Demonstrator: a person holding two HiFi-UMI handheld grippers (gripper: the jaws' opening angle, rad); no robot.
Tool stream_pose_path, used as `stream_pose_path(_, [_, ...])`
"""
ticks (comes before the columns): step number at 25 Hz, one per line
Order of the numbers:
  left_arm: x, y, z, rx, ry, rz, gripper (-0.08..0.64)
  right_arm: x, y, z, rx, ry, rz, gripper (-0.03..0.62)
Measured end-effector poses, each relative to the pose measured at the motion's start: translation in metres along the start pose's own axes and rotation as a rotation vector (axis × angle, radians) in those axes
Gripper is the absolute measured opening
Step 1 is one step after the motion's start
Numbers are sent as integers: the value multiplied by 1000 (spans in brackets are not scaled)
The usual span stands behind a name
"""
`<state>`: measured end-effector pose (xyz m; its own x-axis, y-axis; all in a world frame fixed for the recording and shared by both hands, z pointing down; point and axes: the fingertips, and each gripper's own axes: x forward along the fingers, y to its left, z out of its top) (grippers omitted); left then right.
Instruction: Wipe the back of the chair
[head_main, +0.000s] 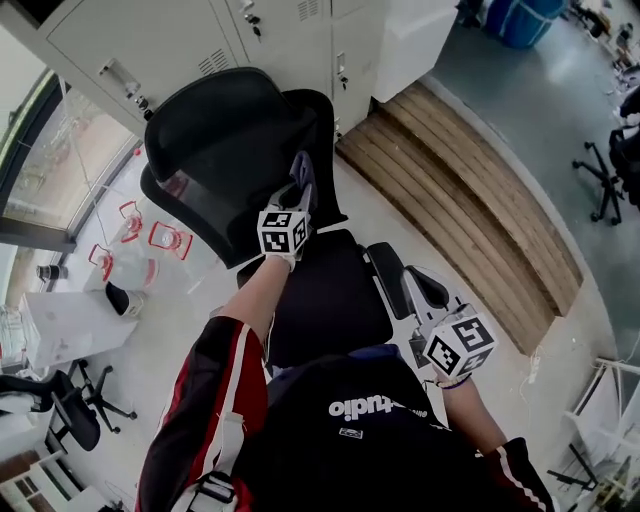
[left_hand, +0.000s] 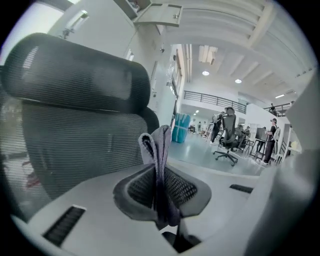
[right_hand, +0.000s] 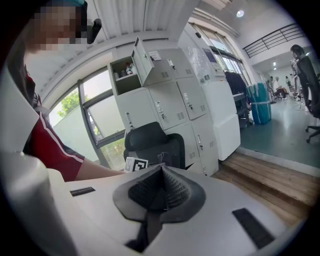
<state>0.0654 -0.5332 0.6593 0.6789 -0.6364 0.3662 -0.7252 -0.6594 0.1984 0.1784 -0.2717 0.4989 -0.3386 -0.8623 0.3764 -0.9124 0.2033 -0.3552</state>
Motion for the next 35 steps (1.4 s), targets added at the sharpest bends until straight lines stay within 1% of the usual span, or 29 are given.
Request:
stream_pose_path(2, [-35, 19, -11, -26, -10, 47, 54, 11, 14, -2, -19, 12, 45, 15])
stream_pose_path(4, [-73, 43, -24, -55, -18, 112, 54, 23, 31, -4, -48, 29, 96, 15])
stream_pose_path(7, [-138, 86, -50, -96, -20, 234, 54, 42, 65, -6, -92, 53, 188, 15])
stream_pose_path(10, [-194, 130, -79, -121, 2, 350, 54, 57, 98, -8, -133, 78, 259, 15])
stream_pose_path(14, [-255, 184, -112, -141, 45, 490, 54, 71, 125, -17, -154, 112, 314, 15])
stream_pose_path(17, [-280, 210, -130, -152, 66, 553, 54, 77, 134, -26, -168, 143, 325, 15])
stream_pose_path(20, [-286, 231, -144, -134, 102, 583, 54, 78, 137, -35, -170, 168, 322, 15])
stream_pose_path(25, [-268, 250, -162, -96, 168, 591, 54, 76, 120, -46, -163, 199, 281, 15])
stream_pose_path(28, [-260, 260, -164, -85, 184, 601, 54, 79, 113, -49, -153, 202, 265, 15])
stream_pose_path(31, [-249, 262, -164, -91, 189, 604, 54, 80, 104, -50, -143, 205, 254, 15])
stream_pose_path(35, [-228, 253, -160, -79, 205, 578, 55, 81, 93, -46, -126, 199, 245, 15])
